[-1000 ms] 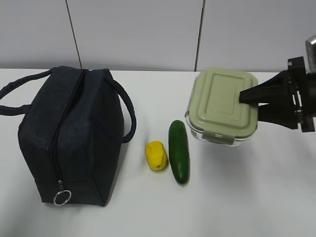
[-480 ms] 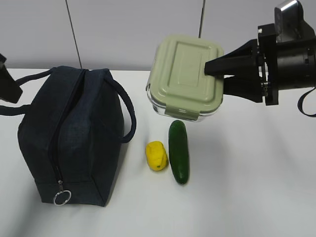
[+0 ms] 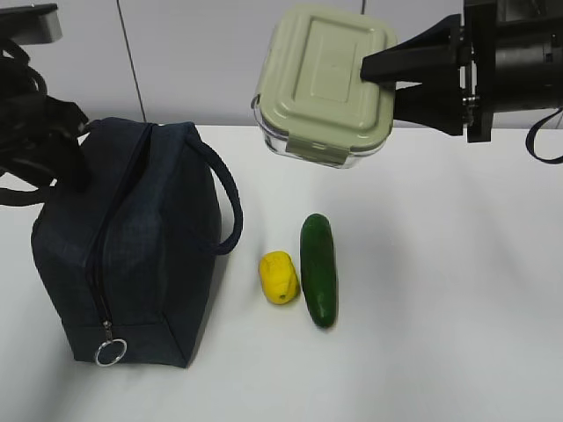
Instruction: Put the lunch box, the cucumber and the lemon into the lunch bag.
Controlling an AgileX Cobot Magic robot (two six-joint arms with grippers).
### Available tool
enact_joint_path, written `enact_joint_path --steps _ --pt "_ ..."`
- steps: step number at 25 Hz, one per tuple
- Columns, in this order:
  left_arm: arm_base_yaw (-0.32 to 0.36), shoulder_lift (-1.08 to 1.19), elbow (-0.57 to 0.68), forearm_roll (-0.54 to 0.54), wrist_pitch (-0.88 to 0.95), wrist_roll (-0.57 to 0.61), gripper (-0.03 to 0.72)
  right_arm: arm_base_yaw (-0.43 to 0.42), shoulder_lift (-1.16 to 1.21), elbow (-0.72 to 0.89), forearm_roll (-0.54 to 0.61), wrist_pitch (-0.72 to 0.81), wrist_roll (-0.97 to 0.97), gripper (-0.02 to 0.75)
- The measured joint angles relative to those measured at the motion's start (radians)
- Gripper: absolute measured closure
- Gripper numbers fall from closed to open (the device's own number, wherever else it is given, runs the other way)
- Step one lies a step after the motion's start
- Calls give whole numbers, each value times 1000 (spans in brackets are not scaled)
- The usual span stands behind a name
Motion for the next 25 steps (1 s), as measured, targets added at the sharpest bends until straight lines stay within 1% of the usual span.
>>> enact_joint_path --steps 2,4,7,9,10,12,15,19,25 --pt "0 34 -1 -4 0 7 375 0 0 -11 4 0 2 382" --pt "0 58 -1 -10 -2 11 405 0 0 -17 16 0 2 382" --pt "0 66 -1 -45 -9 33 505 6 0 -28 31 0 5 382" --pt "0 66 -2 -108 -11 79 596 24 0 -38 33 0 5 382" --pt "0 66 -2 -165 -13 108 632 40 0 -41 33 0 5 382" --pt "0 66 -2 -254 -13 160 680 79 0 -47 37 0 5 382" --pt "0 67 -2 -336 -13 190 692 121 6 -58 38 11 5 383" --pt "0 69 -2 -406 -16 208 694 152 40 -63 72 18 5 383" --pt "0 69 -2 -449 -36 216 694 209 120 -64 139 -2 6 383"
